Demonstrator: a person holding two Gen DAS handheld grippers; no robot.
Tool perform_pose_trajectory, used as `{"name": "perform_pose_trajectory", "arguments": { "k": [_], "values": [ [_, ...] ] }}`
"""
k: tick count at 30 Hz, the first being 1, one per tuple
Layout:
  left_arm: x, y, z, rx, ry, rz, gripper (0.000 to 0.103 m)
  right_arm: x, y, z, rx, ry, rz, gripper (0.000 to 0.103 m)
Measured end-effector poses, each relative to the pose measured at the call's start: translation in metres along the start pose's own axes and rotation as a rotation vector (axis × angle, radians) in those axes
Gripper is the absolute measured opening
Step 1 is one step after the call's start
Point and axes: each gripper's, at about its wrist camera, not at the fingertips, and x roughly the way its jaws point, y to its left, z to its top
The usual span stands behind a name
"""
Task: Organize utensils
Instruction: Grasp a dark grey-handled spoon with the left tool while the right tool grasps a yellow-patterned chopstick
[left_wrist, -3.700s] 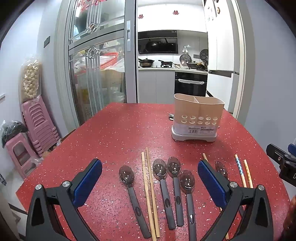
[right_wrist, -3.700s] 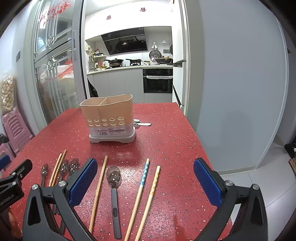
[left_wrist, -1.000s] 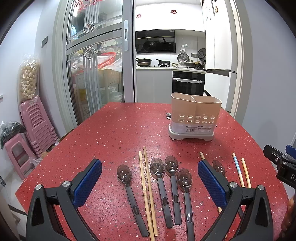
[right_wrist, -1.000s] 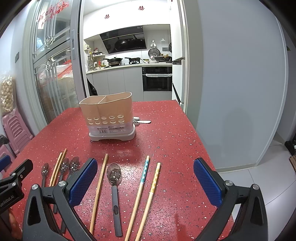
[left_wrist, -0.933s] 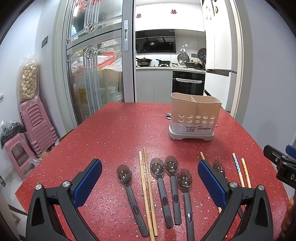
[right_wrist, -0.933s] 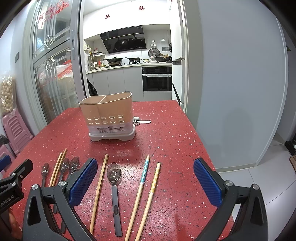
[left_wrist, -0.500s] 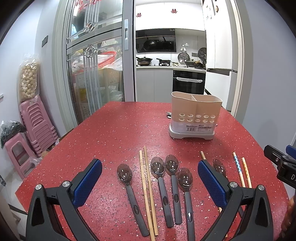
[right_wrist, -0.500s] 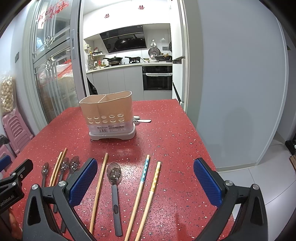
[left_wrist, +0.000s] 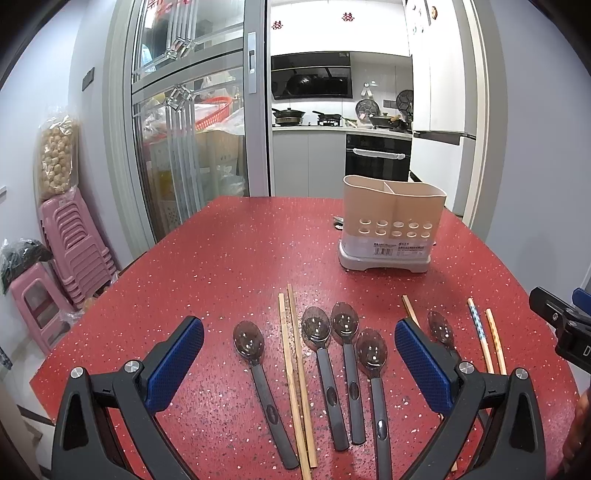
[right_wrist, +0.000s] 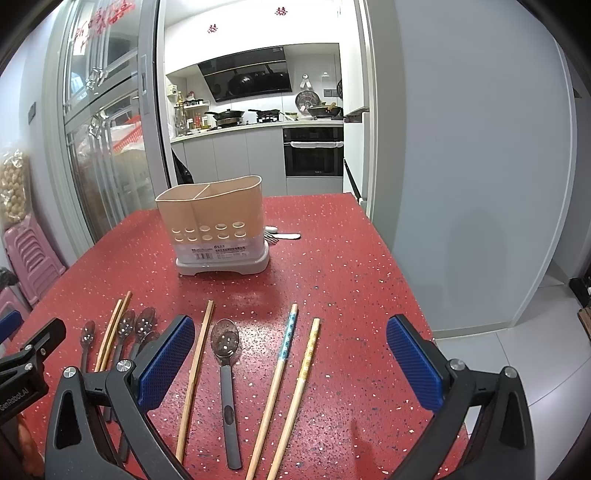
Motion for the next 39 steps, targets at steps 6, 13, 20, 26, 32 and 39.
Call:
{"name": "perform_pose_trajectory", "arguments": {
  "k": [6,13,20,26,32,39],
  "values": [
    [0.003,-0.001,0.0,0.005,0.009,0.005,0.103,0.003,-0.001,-0.001,0.003,0.01,0.002,0.103],
    [0.022,0.007,-0.003,0.004,0.092,0.033,0.103,0.013,-0.006,0.002,-0.002,0.045,0.001,0.103],
    [0.051,0.05,-0.011,-0.097,0.238,0.073,0.103,0.043,-0.022,-0.003,0.04,0.191,0.003,0.103],
    [0.079,0.069,-0.024,-0.156,0.349,0.087,0.103,0.065,-0.032,-0.013,0.071,0.307,-0.001,0.103],
    [0.097,0.075,-0.028,-0.18,0.41,0.089,0.103,0.087,-0.037,-0.017,0.066,0.392,-0.001,0.103],
    [0.108,0.08,-0.027,-0.202,0.464,0.09,0.103,0.109,-0.036,-0.02,0.047,0.488,-0.011,0.074]
  ]
}}
